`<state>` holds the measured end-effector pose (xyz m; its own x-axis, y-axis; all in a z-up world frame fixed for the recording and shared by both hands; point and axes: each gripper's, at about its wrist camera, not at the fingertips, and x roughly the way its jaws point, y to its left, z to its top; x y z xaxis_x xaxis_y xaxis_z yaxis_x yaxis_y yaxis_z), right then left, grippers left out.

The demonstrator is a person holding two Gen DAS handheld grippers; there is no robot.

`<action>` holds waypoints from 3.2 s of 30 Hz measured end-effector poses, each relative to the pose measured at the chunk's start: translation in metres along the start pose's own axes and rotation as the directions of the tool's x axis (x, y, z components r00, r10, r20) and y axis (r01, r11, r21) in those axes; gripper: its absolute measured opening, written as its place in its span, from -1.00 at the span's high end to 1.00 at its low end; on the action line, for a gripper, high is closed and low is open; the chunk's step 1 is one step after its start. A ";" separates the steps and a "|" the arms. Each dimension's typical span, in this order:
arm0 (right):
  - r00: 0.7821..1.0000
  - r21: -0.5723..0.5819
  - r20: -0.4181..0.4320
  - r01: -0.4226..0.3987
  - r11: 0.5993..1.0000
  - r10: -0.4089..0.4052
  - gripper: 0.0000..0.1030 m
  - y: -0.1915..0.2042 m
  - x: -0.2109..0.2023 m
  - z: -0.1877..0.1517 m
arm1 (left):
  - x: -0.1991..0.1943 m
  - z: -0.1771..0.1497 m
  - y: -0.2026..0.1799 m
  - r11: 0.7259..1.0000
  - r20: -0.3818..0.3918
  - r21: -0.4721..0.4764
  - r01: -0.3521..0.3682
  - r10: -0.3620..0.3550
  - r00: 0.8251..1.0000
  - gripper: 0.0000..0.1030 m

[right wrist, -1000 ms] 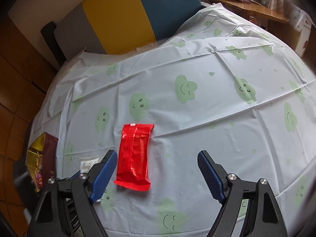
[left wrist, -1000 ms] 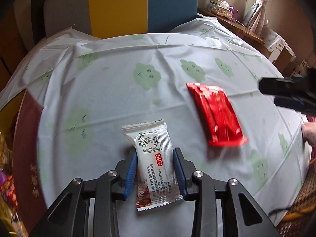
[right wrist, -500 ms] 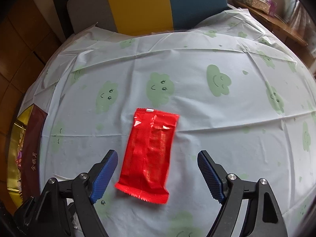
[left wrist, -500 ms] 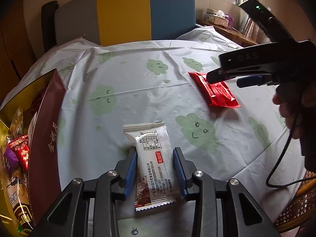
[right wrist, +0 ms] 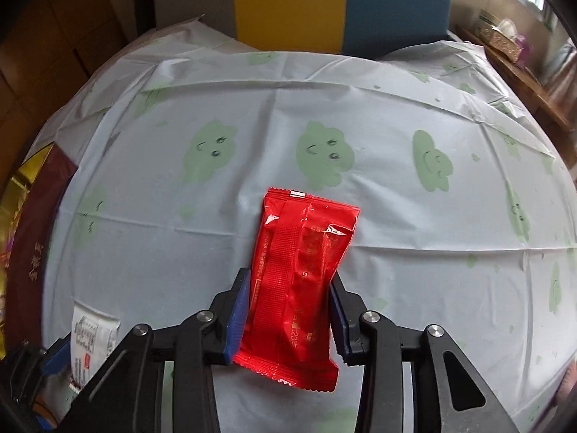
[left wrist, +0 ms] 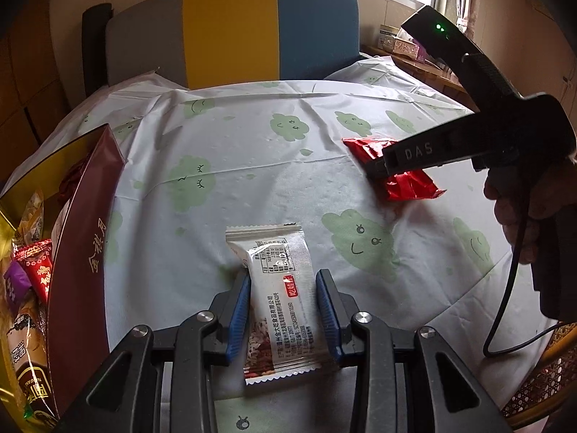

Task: Organize snacks
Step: 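Carry the white bar into the gold tin and open the left tool, then carry the red foil packet into the gold tin and open the right tool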

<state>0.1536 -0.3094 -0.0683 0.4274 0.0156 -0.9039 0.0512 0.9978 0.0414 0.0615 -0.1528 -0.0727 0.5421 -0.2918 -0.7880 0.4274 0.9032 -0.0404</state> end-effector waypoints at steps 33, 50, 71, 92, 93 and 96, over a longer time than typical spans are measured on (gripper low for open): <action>0.999 -0.086 0.023 0.042 0.995 -0.040 0.18 0.011 0.000 -0.009 | -0.116 -0.044 0.246 0.834 -0.037 -0.501 -0.232 0.247 0.968 0.31; 0.999 -0.088 0.027 0.045 0.995 -0.043 0.15 0.009 0.000 -0.008 | -0.097 -0.072 0.266 0.808 -0.146 -0.515 -0.286 0.246 0.958 0.19; 0.998 -0.100 0.026 0.061 0.993 -0.058 0.18 0.012 -0.002 -0.009 | -0.124 -0.054 0.207 0.843 -0.059 -0.410 -0.348 0.356 0.933 0.05; 0.997 -0.110 0.030 0.070 0.991 -0.068 0.18 0.012 -0.002 -0.010 | -0.111 -0.050 0.164 0.895 -0.050 -0.317 -0.313 0.314 0.948 0.05; 0.997 -0.110 0.030 0.071 0.991 -0.068 0.18 0.012 -0.002 -0.010 | -0.111 -0.050 0.163 0.896 -0.048 -0.316 -0.312 0.313 0.948 0.05; 0.997 -0.110 0.030 0.071 0.991 -0.069 0.18 0.012 -0.002 -0.010 | -0.110 -0.051 0.162 0.897 -0.050 -0.314 -0.310 0.311 0.949 0.05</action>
<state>0.1442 -0.2968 -0.0704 0.4497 -0.0547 -0.8915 -0.0184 0.9973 -0.0705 0.0344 0.0421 -0.0234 0.6115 0.0195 -0.7910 -0.0119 0.9998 0.0154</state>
